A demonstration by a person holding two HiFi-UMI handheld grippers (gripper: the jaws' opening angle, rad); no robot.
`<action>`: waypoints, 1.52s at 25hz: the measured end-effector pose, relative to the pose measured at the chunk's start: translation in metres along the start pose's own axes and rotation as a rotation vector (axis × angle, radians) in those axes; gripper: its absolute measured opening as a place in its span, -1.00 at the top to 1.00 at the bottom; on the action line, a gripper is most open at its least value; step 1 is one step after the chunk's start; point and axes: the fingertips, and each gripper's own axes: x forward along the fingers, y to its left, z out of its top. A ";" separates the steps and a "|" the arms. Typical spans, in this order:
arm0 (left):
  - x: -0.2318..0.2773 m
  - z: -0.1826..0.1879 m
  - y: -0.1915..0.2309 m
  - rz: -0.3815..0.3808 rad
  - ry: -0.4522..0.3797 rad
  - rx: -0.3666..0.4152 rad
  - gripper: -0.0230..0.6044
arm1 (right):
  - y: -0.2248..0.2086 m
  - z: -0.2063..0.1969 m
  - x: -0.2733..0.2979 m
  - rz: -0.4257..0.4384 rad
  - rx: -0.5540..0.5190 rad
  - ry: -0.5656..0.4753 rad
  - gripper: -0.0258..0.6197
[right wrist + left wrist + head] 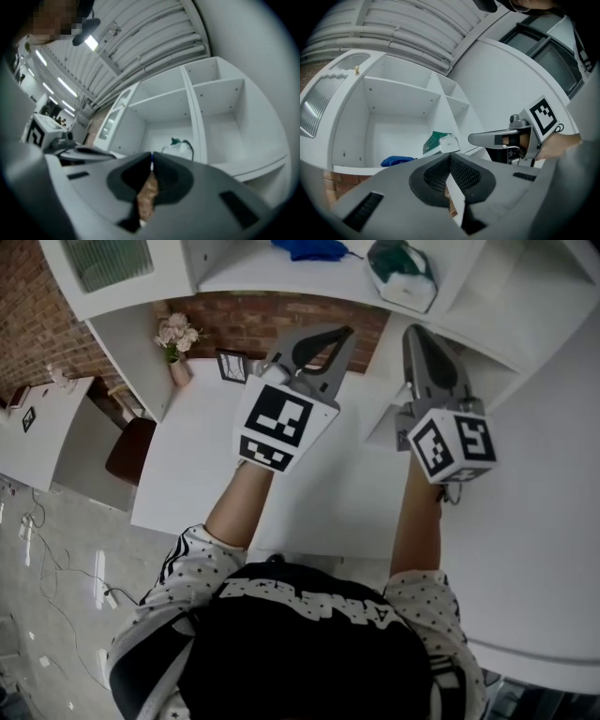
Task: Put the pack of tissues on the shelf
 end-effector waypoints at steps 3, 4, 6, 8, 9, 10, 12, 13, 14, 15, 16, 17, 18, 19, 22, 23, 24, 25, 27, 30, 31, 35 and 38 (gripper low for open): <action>-0.011 -0.008 -0.002 0.002 0.025 -0.019 0.82 | 0.011 -0.012 -0.013 0.029 0.011 0.016 0.82; -0.015 -0.012 -0.003 0.003 0.033 -0.031 0.82 | 0.015 -0.016 -0.017 0.036 0.019 0.023 0.82; -0.023 -0.018 -0.004 0.008 0.045 -0.056 0.82 | 0.023 -0.026 -0.024 0.047 0.034 0.035 0.82; -0.031 -0.027 -0.006 0.017 0.058 -0.076 0.82 | 0.031 -0.039 -0.030 0.057 0.054 0.054 0.82; -0.034 -0.032 -0.007 0.021 0.066 -0.080 0.82 | 0.035 -0.047 -0.033 0.061 0.070 0.065 0.82; -0.037 -0.037 -0.007 0.027 0.076 -0.083 0.82 | 0.037 -0.054 -0.035 0.065 0.089 0.075 0.82; -0.042 -0.046 -0.009 0.037 0.096 -0.095 0.82 | 0.041 -0.067 -0.040 0.073 0.126 0.091 0.82; -0.046 -0.050 -0.010 0.040 0.106 -0.104 0.82 | 0.043 -0.072 -0.042 0.077 0.139 0.098 0.82; -0.049 -0.055 -0.012 0.044 0.116 -0.111 0.82 | 0.045 -0.076 -0.044 0.081 0.147 0.102 0.82; -0.053 -0.059 -0.013 0.047 0.127 -0.116 0.82 | 0.048 -0.079 -0.046 0.085 0.152 0.105 0.82; -0.056 -0.064 -0.013 0.050 0.138 -0.117 0.82 | 0.050 -0.083 -0.048 0.090 0.157 0.109 0.82; -0.059 -0.069 -0.015 0.051 0.149 -0.119 0.82 | 0.053 -0.087 -0.050 0.095 0.162 0.115 0.82; -0.062 -0.073 -0.016 0.051 0.159 -0.124 0.82 | 0.055 -0.091 -0.052 0.101 0.169 0.122 0.82; -0.064 -0.077 -0.017 0.052 0.166 -0.133 0.82 | 0.058 -0.096 -0.054 0.106 0.175 0.129 0.82; -0.069 -0.085 -0.022 0.054 0.170 -0.162 0.82 | 0.063 -0.108 -0.059 0.115 0.187 0.148 0.82; -0.071 -0.087 -0.025 0.052 0.175 -0.160 0.82 | 0.065 -0.111 -0.061 0.117 0.191 0.153 0.82; -0.072 -0.090 -0.028 0.048 0.183 -0.152 0.82 | 0.067 -0.114 -0.063 0.120 0.194 0.157 0.82; -0.072 -0.093 -0.031 0.042 0.195 -0.142 0.82 | 0.070 -0.117 -0.064 0.124 0.196 0.159 0.82; -0.073 -0.099 -0.038 0.028 0.215 -0.133 0.82 | 0.072 -0.121 -0.067 0.128 0.195 0.162 0.82; -0.073 -0.104 -0.046 0.013 0.223 -0.144 0.82 | 0.068 -0.126 -0.072 0.118 0.191 0.174 0.82; -0.072 -0.105 -0.047 0.008 0.224 -0.145 0.82 | 0.066 -0.127 -0.074 0.113 0.191 0.178 0.82; -0.070 -0.104 -0.053 -0.009 0.225 -0.134 0.82 | 0.061 -0.126 -0.078 0.099 0.185 0.179 0.82; -0.069 -0.103 -0.055 -0.013 0.224 -0.130 0.82 | 0.062 -0.125 -0.080 0.106 0.179 0.184 0.82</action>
